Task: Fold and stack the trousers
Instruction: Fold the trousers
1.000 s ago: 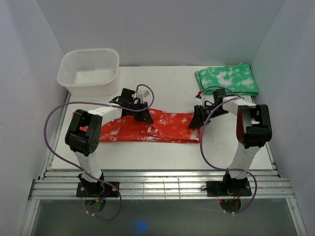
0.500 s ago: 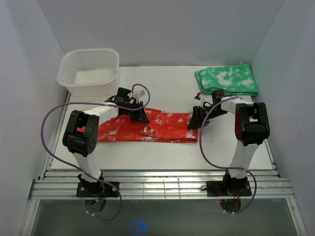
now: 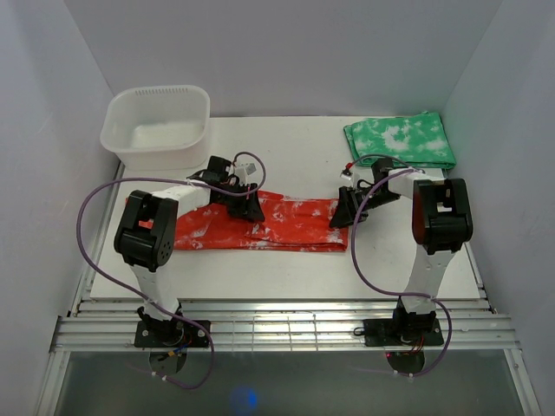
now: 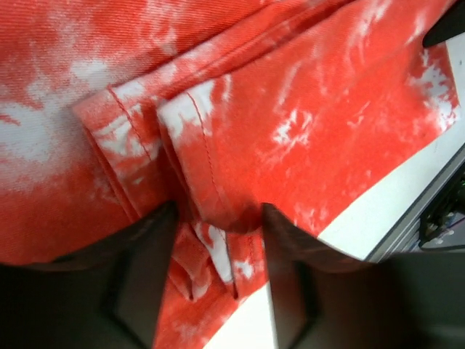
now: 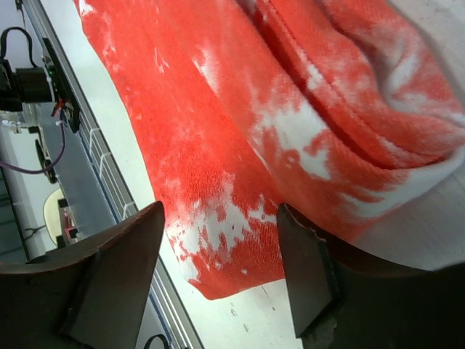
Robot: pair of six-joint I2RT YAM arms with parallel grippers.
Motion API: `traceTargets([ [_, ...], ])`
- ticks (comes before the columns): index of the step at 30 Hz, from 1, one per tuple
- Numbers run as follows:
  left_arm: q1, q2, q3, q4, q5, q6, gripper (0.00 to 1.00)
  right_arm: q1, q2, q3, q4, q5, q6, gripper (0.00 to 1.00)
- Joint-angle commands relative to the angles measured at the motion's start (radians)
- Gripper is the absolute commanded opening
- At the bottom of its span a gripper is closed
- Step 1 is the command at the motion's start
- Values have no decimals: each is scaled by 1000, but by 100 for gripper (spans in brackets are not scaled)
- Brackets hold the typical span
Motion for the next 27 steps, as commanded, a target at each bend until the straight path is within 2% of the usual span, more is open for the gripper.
traceTargets([
  [1, 22, -100, 8, -56, -58, 103, 67, -2, -1, 56, -112, 16, -143, 72],
  [5, 27, -235, -20, -29, -17, 133, 72, -3, -51, 107, -303, -53, -265, 76],
  [8, 27, -323, -26, 3, 99, 140, 74, 3, -84, 95, -351, -100, -296, 73],
  [9, 25, -343, -29, 34, 177, 132, 75, 11, -93, 84, -371, -116, -310, 73],
  [13, 11, -310, -37, 117, 377, 61, 73, 44, -91, -5, -335, -168, -310, 70],
  [16, -16, -239, -46, 229, 437, -32, 67, 67, -64, -55, -252, -176, -271, 68],
  [19, -36, -164, -57, 310, 414, -121, 59, 74, -4, -60, -192, -159, -235, 66],
  [20, -35, -95, -57, 321, 399, -146, 57, 74, 13, -60, -178, -134, -226, 64],
  [22, -35, -23, -37, 272, 351, -155, 50, 74, 50, -69, -125, -101, -189, 64],
  [24, -23, 48, -35, 254, 295, -150, 50, 74, 63, -79, -97, -50, -169, 63],
  [27, -12, 70, 6, 180, 267, -105, 59, 74, 42, -83, -94, -35, -168, 63],
])
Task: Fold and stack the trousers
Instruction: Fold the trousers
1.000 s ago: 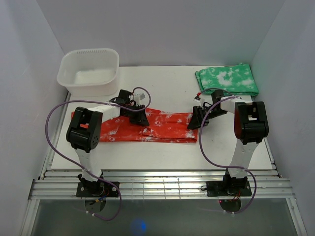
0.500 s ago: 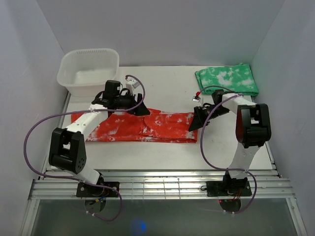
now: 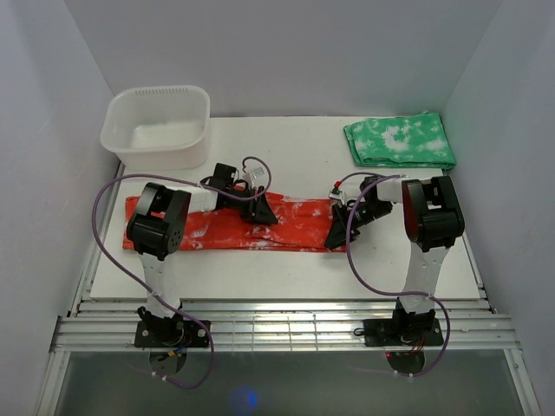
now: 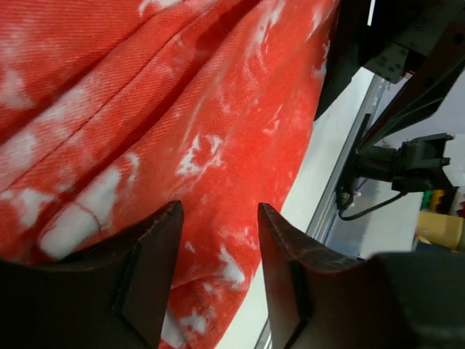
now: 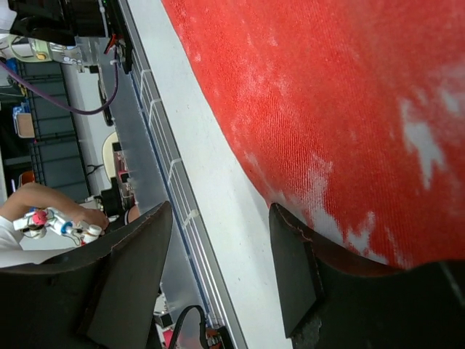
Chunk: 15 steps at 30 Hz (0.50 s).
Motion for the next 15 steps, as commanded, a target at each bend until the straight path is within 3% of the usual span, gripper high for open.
traceTargets([
  [1, 18, -43, 52, -80, -44, 59, 61, -5, -19, -16, 92, 99, 6, 63],
  [5, 42, -169, 57, -146, -96, 107, 75, -5, -85, -24, 66, 109, -7, 63],
  [10, 110, -296, 22, -250, -164, 127, 82, -6, -173, -9, 7, 108, -28, 65],
  [12, 113, -307, 9, -284, -200, 147, 89, -8, -202, 3, 3, 131, -22, 67],
  [15, 114, -290, -12, -302, -239, 157, 90, -17, -211, 19, 5, 174, -5, 69],
])
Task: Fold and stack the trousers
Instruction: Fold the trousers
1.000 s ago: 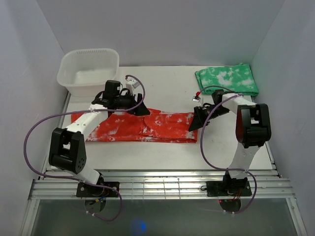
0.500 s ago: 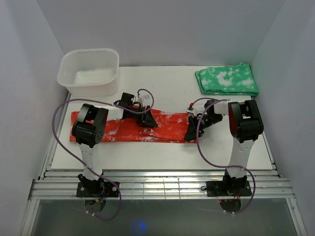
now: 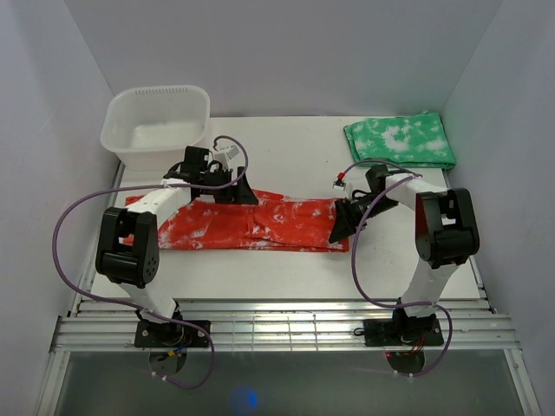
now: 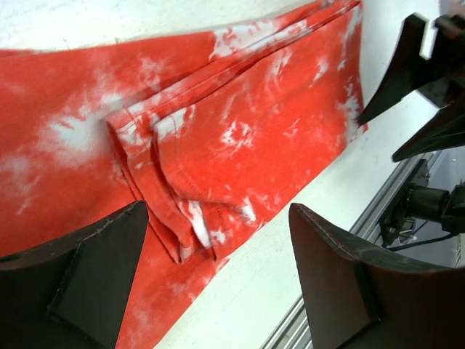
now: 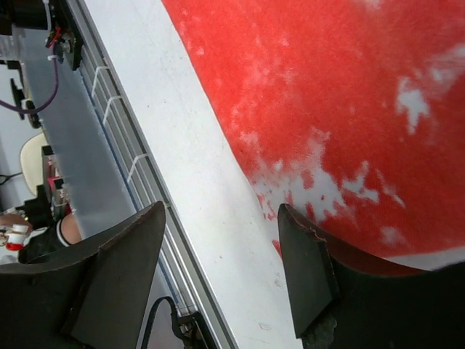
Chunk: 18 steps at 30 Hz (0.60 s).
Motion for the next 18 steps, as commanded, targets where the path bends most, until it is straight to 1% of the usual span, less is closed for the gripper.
traceTargets([
  [1, -12, 4, -37, -75, -64, 34, 90, -15, -30, 37, -7, 65, 2, 70],
  [5, -12, 85, -36, -69, -80, -3, 89, -55, -21, 49, -8, 92, 18, 71],
  [10, -15, 164, -27, -49, -60, -20, 84, -86, -28, 65, -17, 108, 13, 72],
  [13, -16, 188, -17, -40, -6, -21, 77, -95, -21, 72, -23, 110, 10, 72],
  [14, -19, 191, -14, -36, 14, -23, 73, -98, -18, 69, -23, 109, 10, 72],
  [16, -22, 190, -11, -23, 54, -29, 70, -97, -12, 68, -23, 107, 10, 72],
  [18, -30, 184, -8, -15, 54, -32, 68, -97, -2, 65, -23, 102, 10, 72],
])
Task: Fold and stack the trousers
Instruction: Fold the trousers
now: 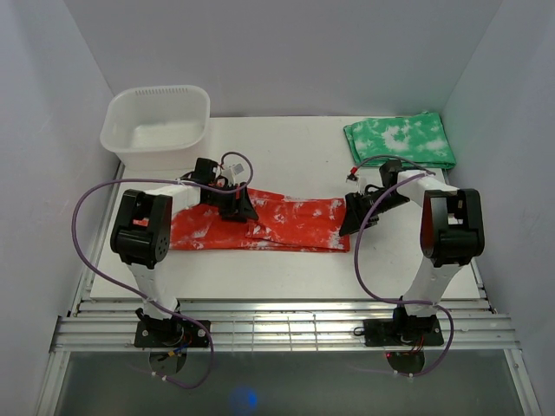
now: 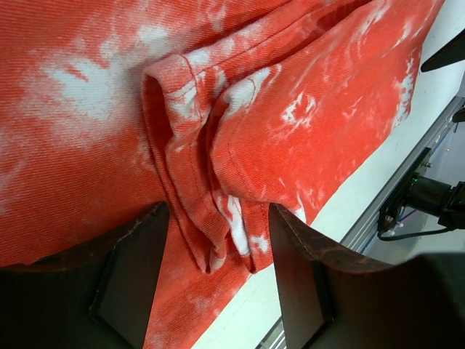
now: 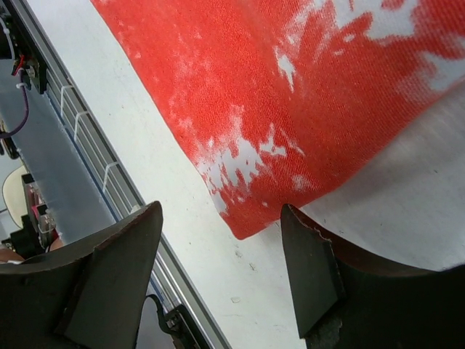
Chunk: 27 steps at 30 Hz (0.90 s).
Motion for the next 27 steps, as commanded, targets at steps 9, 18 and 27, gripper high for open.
traceTargets([
  [9, -46, 46, 53, 23, 52, -38, 63, -1, 23, 8, 1, -26, 4, 72],
  [18, -63, 84, 91, 64, 73, -76, 43, -1, 19, -2, 5, -13, 1, 72],
  [27, -63, 72, 119, 65, 145, -99, 0, -4, 13, -6, 8, -13, 0, 72],
])
